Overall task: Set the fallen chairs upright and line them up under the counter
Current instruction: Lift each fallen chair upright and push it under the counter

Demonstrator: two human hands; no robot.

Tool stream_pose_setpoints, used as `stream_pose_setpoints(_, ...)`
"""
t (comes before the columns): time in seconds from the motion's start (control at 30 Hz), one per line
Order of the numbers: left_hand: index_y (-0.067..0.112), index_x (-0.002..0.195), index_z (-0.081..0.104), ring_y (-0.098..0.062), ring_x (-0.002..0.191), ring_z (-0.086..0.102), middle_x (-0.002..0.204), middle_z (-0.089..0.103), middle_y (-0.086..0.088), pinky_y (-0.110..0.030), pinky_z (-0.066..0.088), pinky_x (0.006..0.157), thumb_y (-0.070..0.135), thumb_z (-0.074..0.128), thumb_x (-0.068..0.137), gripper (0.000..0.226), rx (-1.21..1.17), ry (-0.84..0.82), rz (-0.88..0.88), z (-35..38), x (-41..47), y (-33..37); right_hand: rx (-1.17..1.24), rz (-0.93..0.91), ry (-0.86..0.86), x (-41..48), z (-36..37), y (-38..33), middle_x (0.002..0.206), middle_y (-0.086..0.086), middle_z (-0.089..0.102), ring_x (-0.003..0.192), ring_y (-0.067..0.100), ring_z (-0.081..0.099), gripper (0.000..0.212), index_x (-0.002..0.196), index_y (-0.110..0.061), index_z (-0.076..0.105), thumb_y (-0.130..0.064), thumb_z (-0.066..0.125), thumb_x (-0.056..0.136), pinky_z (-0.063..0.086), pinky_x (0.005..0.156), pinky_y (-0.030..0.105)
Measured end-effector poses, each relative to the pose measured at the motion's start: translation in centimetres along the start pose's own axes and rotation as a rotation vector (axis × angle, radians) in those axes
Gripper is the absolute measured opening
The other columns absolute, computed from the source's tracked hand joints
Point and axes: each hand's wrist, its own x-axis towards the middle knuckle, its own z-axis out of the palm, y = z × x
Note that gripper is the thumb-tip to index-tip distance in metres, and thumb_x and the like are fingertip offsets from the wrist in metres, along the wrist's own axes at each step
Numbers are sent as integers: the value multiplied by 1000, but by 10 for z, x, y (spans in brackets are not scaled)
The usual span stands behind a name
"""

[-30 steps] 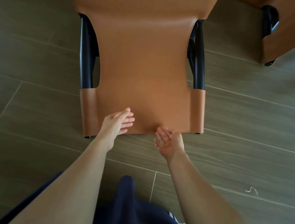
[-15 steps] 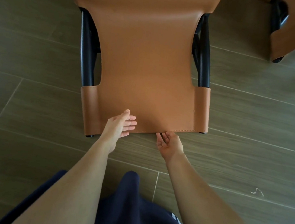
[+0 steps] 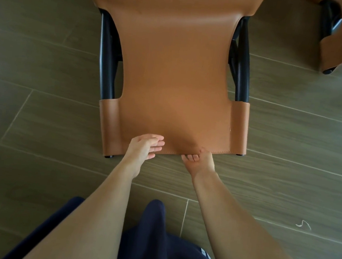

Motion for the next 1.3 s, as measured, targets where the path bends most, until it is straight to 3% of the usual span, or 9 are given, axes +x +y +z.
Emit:
stream_pose_setpoints(0.13,10,112,67,-20,101,69,106,74,-6,-40,51,97,14,49,98,24,-287,11,-114,-4,-3,3,27,23,14,-9,8,-4,85,7,61,82,22,62,12,95,-7,59,-4,47,96,52,85,34)
stream_pose_setpoints(0.27,9,109,67,-20,100,70,103,74,-7,-37,53,92,13,51,97,21,-461,73,-120,0,-13,7,0,24,44,-22,12,-9,80,9,63,71,23,63,14,90,-4,59,-1,47,96,55,76,36)
stream_pose_setpoints(0.43,23,108,69,-5,109,61,113,69,7,-14,42,84,2,52,90,32,58,186,193,17,-34,9,-8,44,38,-44,6,-13,89,16,60,117,29,59,22,85,6,50,0,35,100,47,101,40)
stream_pose_setpoints(0.57,30,122,62,10,106,53,134,56,12,-3,43,74,1,49,90,45,260,167,255,20,-48,19,-6,79,80,-69,16,-16,87,16,60,111,30,61,22,82,3,52,1,38,99,49,93,41)
stream_pose_setpoints(0.67,27,140,49,3,138,31,153,37,10,-15,26,108,0,52,92,55,712,64,459,15,-60,28,-8,98,76,-95,21,-20,88,17,60,102,29,59,22,82,3,51,1,37,99,46,102,41)
stream_pose_setpoints(0.8,29,153,18,-10,149,-4,163,3,6,-26,0,117,12,57,94,73,1181,-138,590,-10,-76,57,54,73,72,-144,35,-34,88,16,62,84,30,62,19,85,0,53,-11,45,98,49,96,44)
stream_pose_setpoints(1.03,28,155,10,-16,150,-4,163,-1,2,-33,1,120,14,50,99,70,1243,-44,540,-20,-141,128,132,91,74,-263,77,-74,101,17,62,87,31,62,23,99,0,50,-23,51,96,49,88,45)
stream_pose_setpoints(1.17,29,155,11,-14,150,0,163,4,5,-35,3,121,15,44,101,65,1222,76,540,-28,-176,187,130,81,70,-326,114,-108,126,23,54,116,37,56,43,126,2,45,-33,44,100,40,107,52)
stream_pose_setpoints(1.3,28,154,16,-11,149,5,162,13,8,-34,5,121,22,38,104,55,1148,168,533,-31,-194,258,144,92,42,-377,157,-142,134,23,50,126,38,51,46,136,3,42,-29,36,103,38,107,56)
